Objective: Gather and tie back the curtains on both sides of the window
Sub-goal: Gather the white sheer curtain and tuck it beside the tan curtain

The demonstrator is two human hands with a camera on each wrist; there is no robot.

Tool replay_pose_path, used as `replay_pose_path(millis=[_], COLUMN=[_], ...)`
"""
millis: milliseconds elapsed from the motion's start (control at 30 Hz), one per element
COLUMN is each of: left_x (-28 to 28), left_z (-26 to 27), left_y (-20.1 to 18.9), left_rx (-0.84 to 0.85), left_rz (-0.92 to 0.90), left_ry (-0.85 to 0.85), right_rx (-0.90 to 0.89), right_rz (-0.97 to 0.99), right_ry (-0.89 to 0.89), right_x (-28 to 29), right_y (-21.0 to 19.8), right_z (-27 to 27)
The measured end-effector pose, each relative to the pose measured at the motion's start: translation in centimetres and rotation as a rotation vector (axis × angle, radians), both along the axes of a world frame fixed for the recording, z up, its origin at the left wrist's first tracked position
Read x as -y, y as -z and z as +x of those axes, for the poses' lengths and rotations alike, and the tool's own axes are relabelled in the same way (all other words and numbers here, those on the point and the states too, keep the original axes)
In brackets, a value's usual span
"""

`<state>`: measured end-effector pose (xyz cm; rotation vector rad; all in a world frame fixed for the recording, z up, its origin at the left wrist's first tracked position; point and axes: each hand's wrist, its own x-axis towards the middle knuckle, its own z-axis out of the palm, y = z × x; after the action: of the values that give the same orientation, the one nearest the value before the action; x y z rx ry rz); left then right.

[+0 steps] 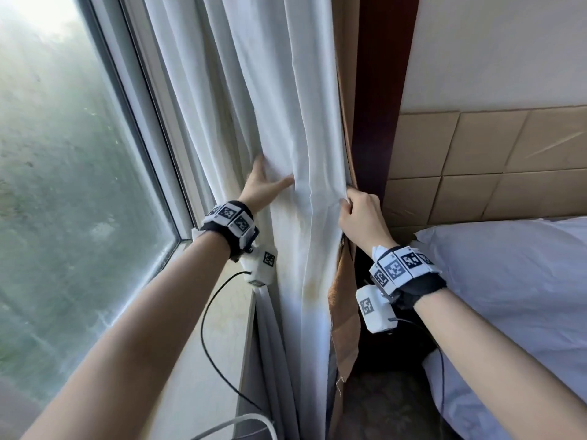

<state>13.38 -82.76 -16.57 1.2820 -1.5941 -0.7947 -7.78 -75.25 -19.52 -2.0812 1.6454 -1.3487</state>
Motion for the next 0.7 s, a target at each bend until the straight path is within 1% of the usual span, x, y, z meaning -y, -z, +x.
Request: replay_pose_path(millis=[100, 167, 233, 267, 300, 333, 367, 400, 467, 533, 567, 600, 667, 700], left_x=[0.5, 0.6, 0.9, 1.2, 1.4, 1.6, 1.9, 2.2, 2.2, 1.5, 1.2, 1.3, 1.0, 0.9], left_z=[-1.3, -2.1, -2.7, -2.8, -2.9, -3.1, -3.3, -3.5, -3.8, -3.6, -3.5, -3.4, -3.6, -3.8], left_y=[-0.5, -0.7, -0.5, -0.3, -0.1, 0.0, 0.1, 0.2, 0.2, 0.1, -0.1, -0.1, -0.2, -0.1], left_rx=[-0.173, -0.21, -0.175, -0.129, -0.097, -0.09, -0.098, -0.095, 0.014, 0.113, 0.113, 0.095, 0.069, 0.05], left_rz=[0.027, 0.03, 0.052, 0.076, 0.093, 0.09, 0.084, 0.07, 0.049, 0.021, -0.022, -0.084, -0.159, -0.155], left_ry=[-0.022, 0.035, 0.144, 0.188, 0.203, 0.157, 0.065, -0.062, -0.317, -0.467, -0.485, -0.456, -0.305, -0.233], right_rx=[0.016, 0.027, 0.048, 0.047, 0.038, 0.027, 0.018, 0.014, 0.011, 0.036, 0.045, 0.05, 0.052, 0.053], right_rz=[-0.018, -0.019, -0.014, -0.015, -0.015, -0.011, -0.005, 0.001, -0.002, -0.008, -0.011, -0.018, -0.026, -0.018], right_ry=[0.012, 0.025, 0.032, 0.036, 0.043, 0.046, 0.045, 0.039, 0.026, 0.019, 0.018, 0.02, 0.031, 0.037], right_x=[0.0, 0.0, 0.0, 0.0, -0.1, 0.0, 0.2, 0.2, 0.2, 0.0, -0.1, -0.1, 0.2, 0.3], right_y=[0.0, 0.0, 0.0, 0.0, -0.1, -0.1, 0.0, 0.1, 0.3, 0.3, 0.2, 0.1, 0.0, 0.1], right_z=[-0.6, -1.1, -1.4, -1.4, -1.4, -1.3, -1.3, -1.3, -1.4, -1.6, -1.7, -1.8, -2.0, -2.1])
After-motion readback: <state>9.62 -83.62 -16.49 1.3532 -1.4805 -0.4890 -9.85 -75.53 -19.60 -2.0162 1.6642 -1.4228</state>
